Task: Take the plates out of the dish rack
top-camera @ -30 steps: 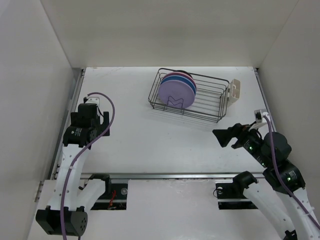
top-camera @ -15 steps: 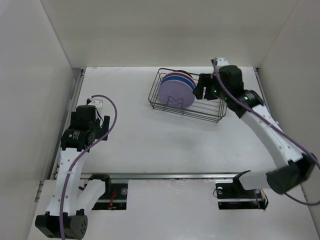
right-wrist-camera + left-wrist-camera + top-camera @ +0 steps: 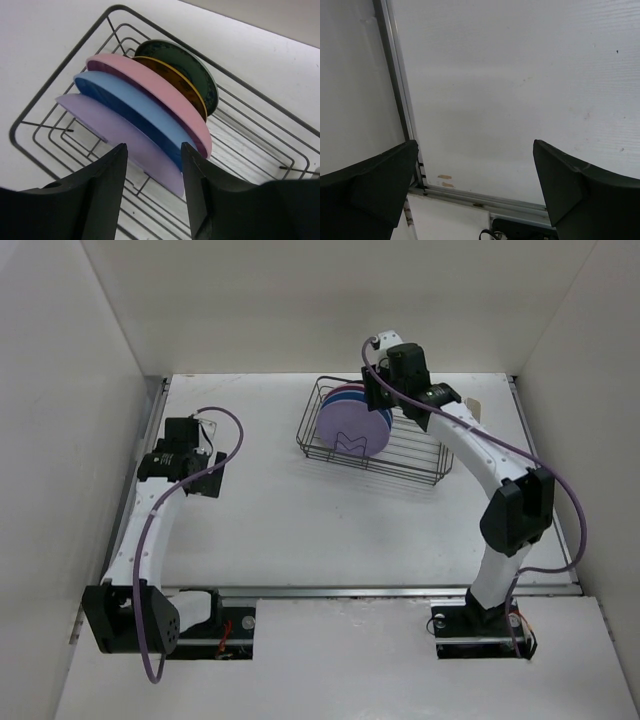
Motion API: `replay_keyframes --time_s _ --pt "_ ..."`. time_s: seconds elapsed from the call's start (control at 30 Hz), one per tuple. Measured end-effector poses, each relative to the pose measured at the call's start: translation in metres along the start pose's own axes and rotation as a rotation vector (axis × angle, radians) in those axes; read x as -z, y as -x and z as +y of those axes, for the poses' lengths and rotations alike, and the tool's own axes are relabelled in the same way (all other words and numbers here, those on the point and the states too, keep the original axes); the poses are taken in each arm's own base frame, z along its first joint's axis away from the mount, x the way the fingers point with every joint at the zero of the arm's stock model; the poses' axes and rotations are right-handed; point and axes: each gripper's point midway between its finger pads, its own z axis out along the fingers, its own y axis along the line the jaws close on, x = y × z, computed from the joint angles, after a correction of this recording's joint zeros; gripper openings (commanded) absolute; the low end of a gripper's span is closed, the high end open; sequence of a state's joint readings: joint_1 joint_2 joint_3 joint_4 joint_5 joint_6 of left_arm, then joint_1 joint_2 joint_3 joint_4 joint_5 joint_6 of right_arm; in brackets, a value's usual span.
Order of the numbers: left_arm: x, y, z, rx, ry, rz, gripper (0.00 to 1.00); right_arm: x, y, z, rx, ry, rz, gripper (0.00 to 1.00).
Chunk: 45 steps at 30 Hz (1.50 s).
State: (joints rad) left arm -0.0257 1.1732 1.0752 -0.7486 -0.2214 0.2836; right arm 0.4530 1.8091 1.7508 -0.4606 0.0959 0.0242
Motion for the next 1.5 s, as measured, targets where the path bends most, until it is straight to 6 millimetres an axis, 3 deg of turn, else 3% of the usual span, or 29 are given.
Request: replay_keyframes --time_s 0.17,0.37,0.4,0.53,0.67,0.87,0.93,1.0,1.13,1.27,1.4,1.43,1.5 --pt "-0.006 0.009 -0.003 0.0 -0.021 0.0 0.99 -0.03 -0.024 0.001 0.048 0.006 0.052 0.39" --pt "-0.007 0.01 -0.005 0.0 -0.031 -0.002 0.99 -0.036 -0.025 -0.006 0.054 -0.019 0.046 0.39" --pt "-0.007 0.01 -0.005 0.0 -0.031 -0.002 0.99 -0.036 -0.025 -0.006 0.054 -0.022 0.044 0.44" --pt "-0.007 0.01 -0.005 0.0 -0.032 -0.003 0.99 -0.036 -0.03 -0.009 0.055 -0.041 0.056 0.47" --pt "-0.007 0.01 -0.005 0.0 -0.032 -0.003 0.99 -0.023 -0.024 -0.005 0.064 -0.056 0.049 0.49" --pt "-0.007 0.011 -0.007 0.016 -0.04 -0.004 0.99 0.026 -0.003 0.01 0.071 -0.045 -0.025 0.53" --pt "-0.007 0.011 -0.009 0.02 -0.046 -0.005 0.99 0.034 0.0 0.014 0.073 -0.035 -0.039 0.53" --pt "-0.007 0.011 -0.009 0.022 -0.049 -0.006 0.99 0.034 -0.002 0.015 0.077 -0.034 -0.034 0.53" --pt "-0.007 0.011 -0.01 0.024 -0.053 -0.006 0.99 0.013 -0.022 0.014 0.103 -0.05 0.023 0.51" --pt "-0.007 0.011 -0.01 0.027 -0.053 -0.007 0.99 -0.014 -0.051 0.01 0.152 -0.07 0.1 0.42" --pt "-0.007 0.011 -0.01 0.027 -0.053 -0.008 0.99 -0.029 -0.062 -0.008 0.2 -0.145 0.138 0.13" --pt "-0.007 0.011 -0.01 0.027 -0.053 -0.008 0.99 -0.03 -0.063 -0.01 0.206 -0.15 0.142 0.13" --pt "-0.006 0.011 -0.01 0.027 -0.052 -0.008 0.99 -0.03 -0.064 -0.015 0.239 -0.166 0.154 0.04"
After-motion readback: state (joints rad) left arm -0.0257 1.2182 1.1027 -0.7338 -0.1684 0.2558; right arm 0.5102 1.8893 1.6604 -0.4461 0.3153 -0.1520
